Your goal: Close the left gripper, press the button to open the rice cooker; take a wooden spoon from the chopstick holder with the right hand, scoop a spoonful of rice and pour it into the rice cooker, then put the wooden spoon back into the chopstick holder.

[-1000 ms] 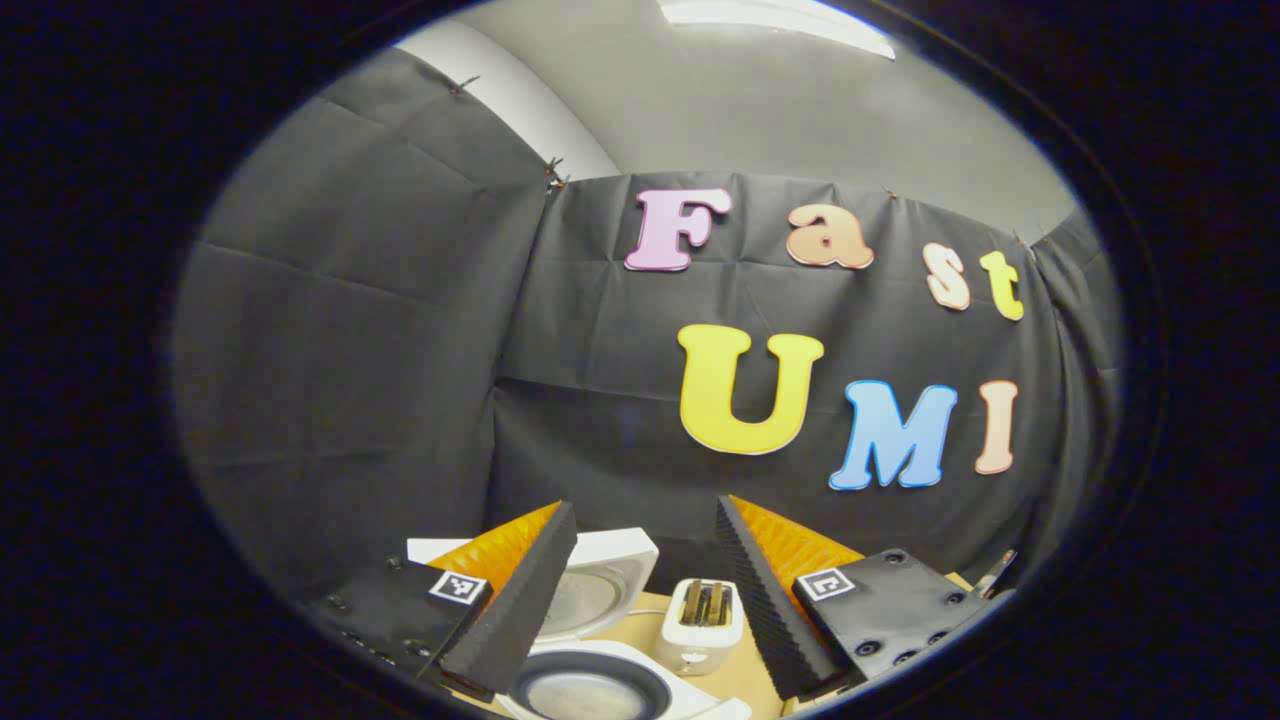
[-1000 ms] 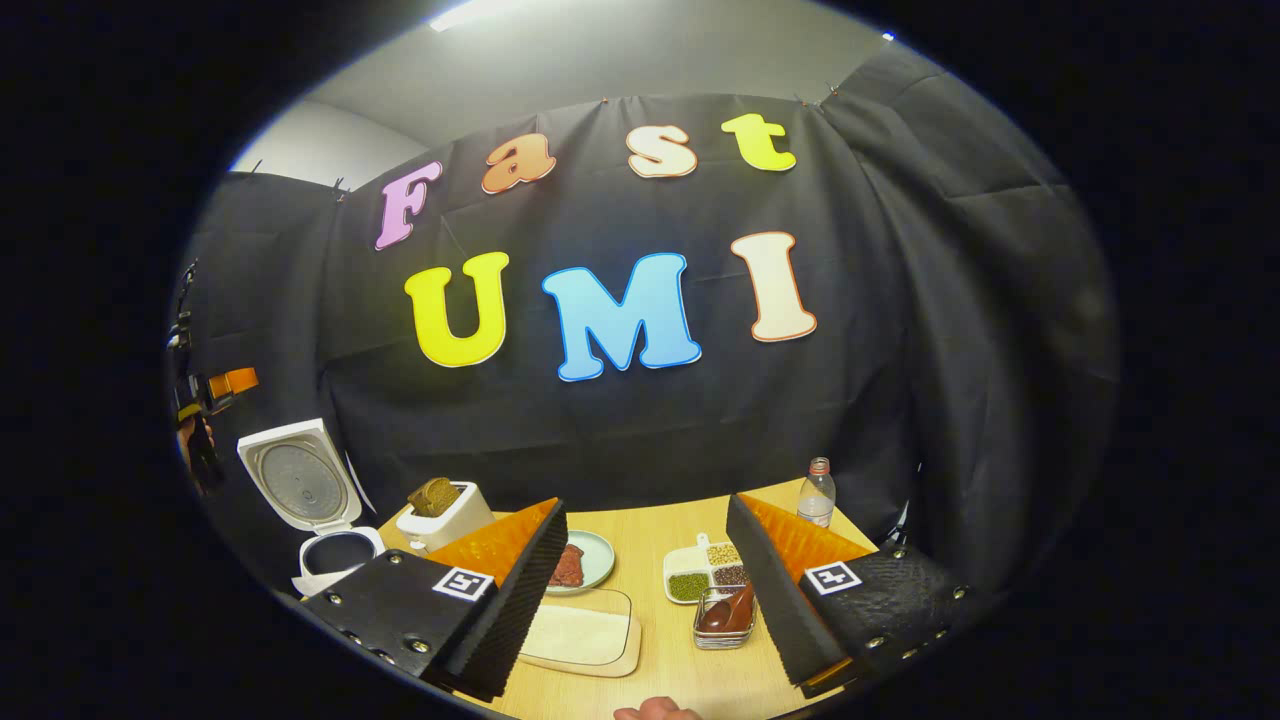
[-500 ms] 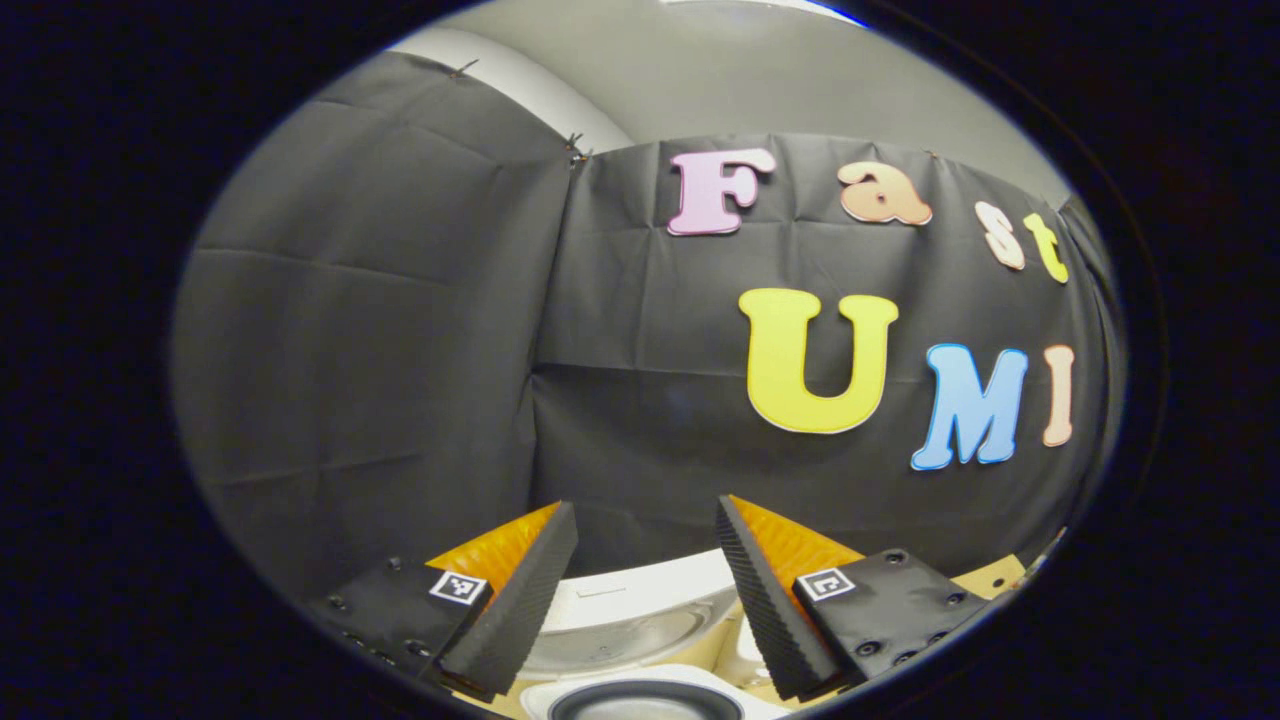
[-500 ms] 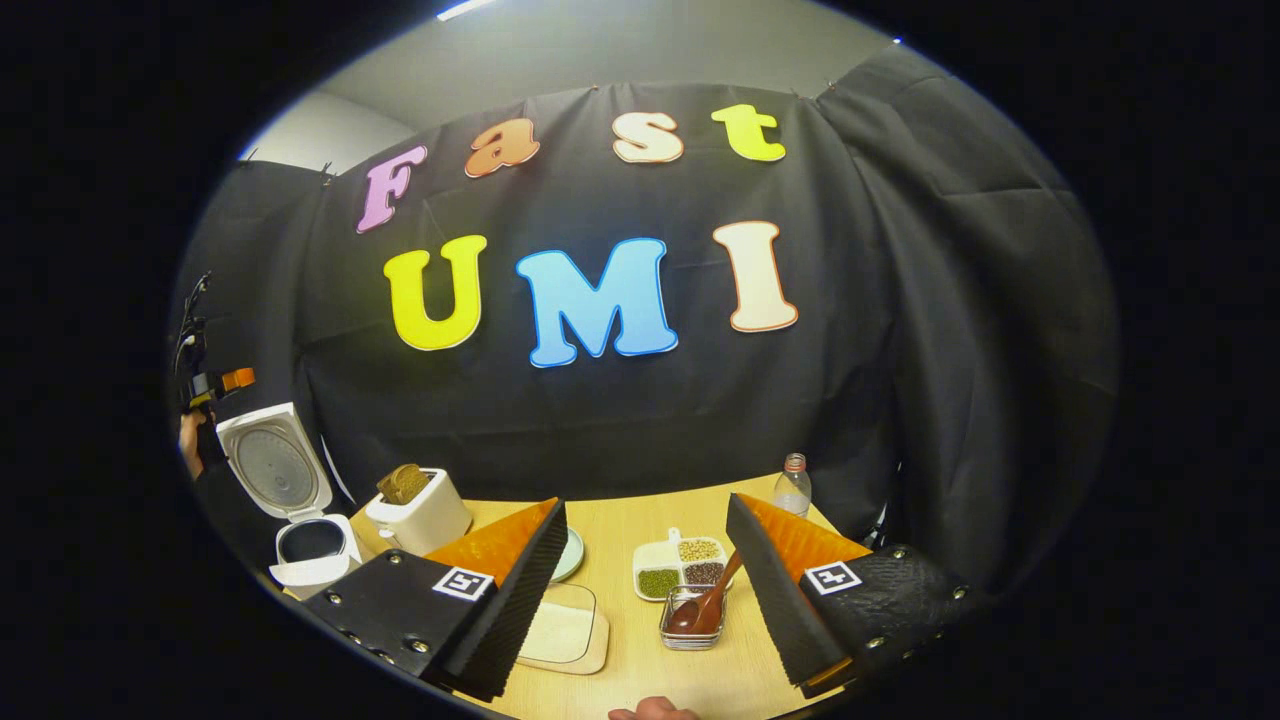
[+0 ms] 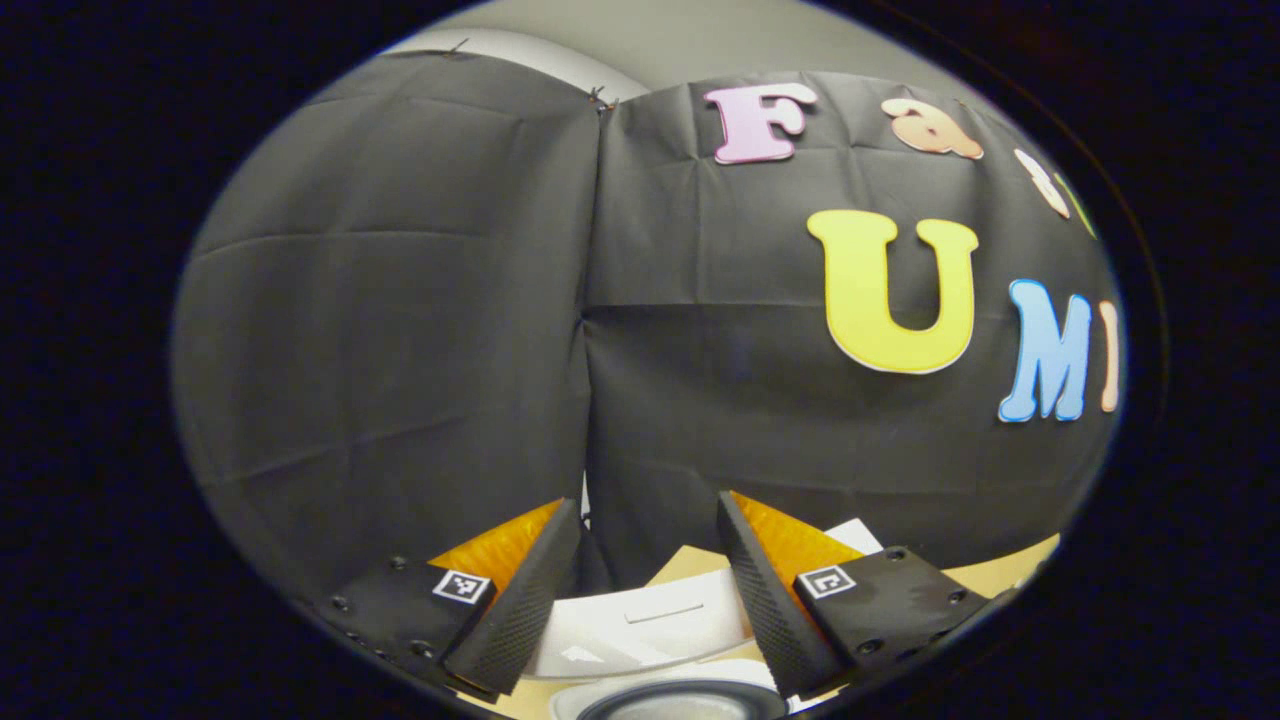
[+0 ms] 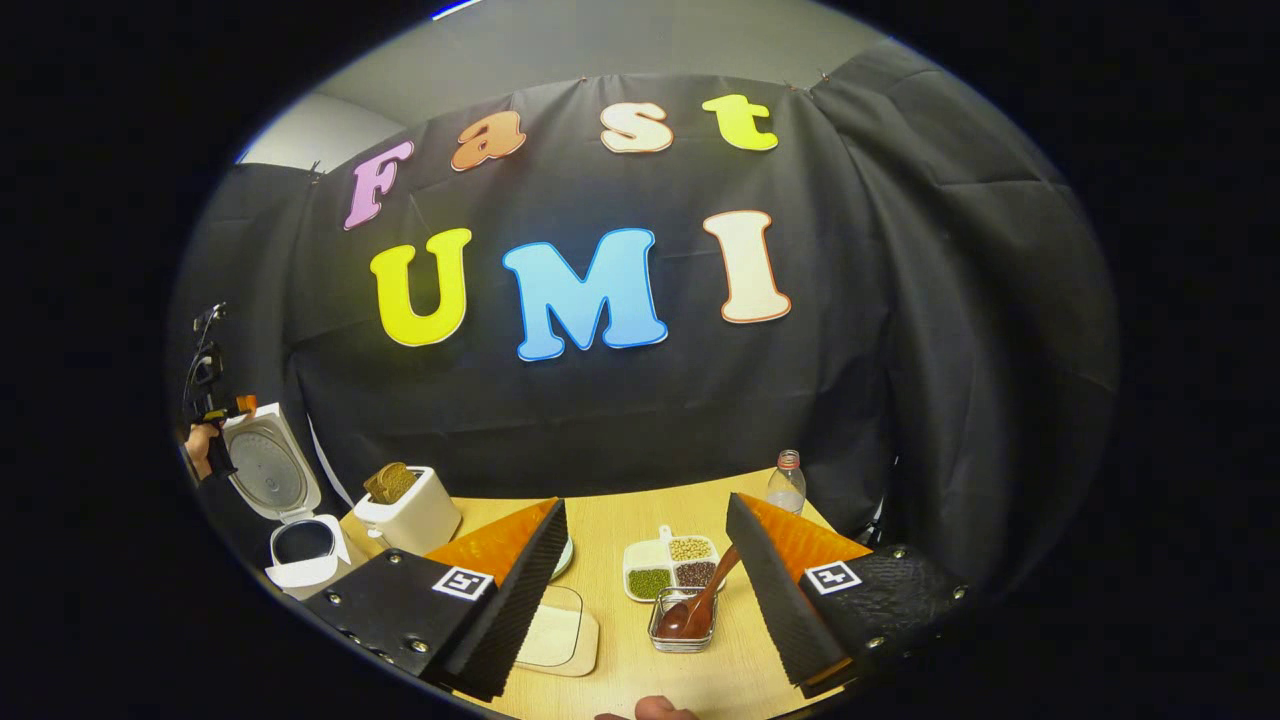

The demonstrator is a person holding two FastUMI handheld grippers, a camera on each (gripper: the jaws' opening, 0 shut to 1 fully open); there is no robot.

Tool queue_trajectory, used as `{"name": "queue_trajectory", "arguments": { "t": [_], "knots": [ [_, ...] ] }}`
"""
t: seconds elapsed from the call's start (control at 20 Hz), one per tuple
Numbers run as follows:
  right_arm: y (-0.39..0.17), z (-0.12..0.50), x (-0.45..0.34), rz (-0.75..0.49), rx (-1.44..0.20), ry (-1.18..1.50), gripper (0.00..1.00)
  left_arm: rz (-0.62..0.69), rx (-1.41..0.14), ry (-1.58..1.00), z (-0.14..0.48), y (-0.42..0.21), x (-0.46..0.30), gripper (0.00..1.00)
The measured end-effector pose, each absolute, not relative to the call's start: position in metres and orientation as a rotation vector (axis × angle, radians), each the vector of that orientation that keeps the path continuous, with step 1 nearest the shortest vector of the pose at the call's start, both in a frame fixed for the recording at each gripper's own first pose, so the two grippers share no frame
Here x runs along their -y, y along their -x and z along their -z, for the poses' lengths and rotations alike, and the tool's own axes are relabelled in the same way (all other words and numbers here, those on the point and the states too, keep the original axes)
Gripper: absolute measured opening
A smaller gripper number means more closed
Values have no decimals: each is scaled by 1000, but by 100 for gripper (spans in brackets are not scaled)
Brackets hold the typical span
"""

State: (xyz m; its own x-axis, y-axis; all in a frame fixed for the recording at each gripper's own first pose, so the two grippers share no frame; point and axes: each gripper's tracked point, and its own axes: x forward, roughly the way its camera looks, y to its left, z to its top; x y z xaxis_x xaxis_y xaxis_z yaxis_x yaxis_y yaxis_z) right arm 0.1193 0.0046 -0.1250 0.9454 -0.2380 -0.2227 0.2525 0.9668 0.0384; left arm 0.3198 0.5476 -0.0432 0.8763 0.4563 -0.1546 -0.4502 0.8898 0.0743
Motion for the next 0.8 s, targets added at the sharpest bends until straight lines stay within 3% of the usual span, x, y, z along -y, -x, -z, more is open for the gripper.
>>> {"name": "queue_trajectory", "arguments": {
  "t": [0.05,0.55,0.6,0.8],
  "knots": [
    [-120,128,-4,245,-223,-77,98,-476,-163,-34,45,-315,-543,98],
    [-123,117,-13,203,-181,-61,98,-478,-110,-58,70,-254,-481,100],
    [-123,118,-14,199,-185,-57,98,-488,-104,-57,75,-247,-476,92],
    [-119,117,-14,195,-187,-49,98,-504,-107,-61,104,-220,-451,92]
  ]
}}
